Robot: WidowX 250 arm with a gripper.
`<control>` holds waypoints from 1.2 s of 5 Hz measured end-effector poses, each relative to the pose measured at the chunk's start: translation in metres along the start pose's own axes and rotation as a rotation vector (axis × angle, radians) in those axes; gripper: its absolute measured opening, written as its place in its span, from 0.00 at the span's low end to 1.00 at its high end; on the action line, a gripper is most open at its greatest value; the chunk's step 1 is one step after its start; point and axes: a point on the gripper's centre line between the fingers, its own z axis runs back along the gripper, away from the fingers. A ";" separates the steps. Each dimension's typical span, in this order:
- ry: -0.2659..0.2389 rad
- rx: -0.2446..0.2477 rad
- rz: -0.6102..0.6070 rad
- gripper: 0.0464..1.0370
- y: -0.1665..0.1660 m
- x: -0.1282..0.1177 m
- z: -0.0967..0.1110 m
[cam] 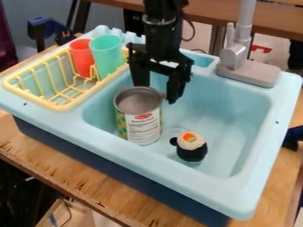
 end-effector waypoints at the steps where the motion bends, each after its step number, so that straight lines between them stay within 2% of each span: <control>1: 0.008 -0.022 0.009 0.96 -0.004 -0.011 0.001; 3: 0.108 -0.061 0.036 0.96 -0.010 -0.035 -0.014; 4: 0.122 -0.060 0.060 0.96 -0.010 -0.037 -0.014; 5: 0.102 -0.052 0.059 0.96 -0.008 -0.030 -0.004; 6: 0.012 0.002 0.060 0.96 0.000 -0.013 0.031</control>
